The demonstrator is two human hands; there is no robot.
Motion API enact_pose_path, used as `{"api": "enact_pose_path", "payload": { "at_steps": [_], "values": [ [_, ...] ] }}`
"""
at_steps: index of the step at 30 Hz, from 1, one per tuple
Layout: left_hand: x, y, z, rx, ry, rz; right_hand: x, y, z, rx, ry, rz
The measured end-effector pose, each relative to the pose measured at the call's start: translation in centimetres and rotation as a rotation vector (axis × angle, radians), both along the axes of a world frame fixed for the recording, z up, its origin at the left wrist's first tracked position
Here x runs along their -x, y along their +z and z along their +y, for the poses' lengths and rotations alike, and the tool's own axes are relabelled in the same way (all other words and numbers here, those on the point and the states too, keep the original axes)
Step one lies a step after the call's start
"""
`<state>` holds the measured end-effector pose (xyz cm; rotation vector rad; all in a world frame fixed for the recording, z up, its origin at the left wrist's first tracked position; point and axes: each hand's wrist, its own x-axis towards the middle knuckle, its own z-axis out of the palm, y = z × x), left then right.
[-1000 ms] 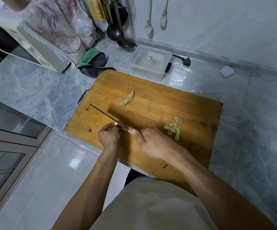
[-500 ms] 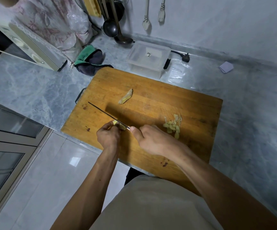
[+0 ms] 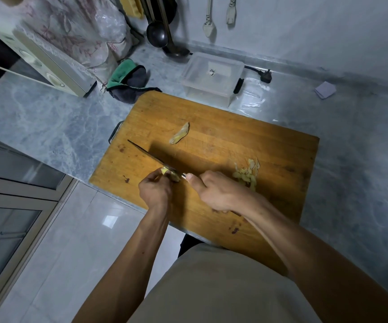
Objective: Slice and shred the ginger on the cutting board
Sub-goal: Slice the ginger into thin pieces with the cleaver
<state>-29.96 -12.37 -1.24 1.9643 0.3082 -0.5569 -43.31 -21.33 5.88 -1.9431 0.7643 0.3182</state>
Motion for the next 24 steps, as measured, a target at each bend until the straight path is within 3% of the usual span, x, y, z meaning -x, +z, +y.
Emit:
{"api": "enact_pose_path", "payload": {
  "at_steps": [24],
  "values": [
    [-0.4, -0.3, 0.5, 0.024, -0.044, 0.017, 0.3, -1.6, 0.8, -0.044, -0.098, -0.043]
  ]
}}
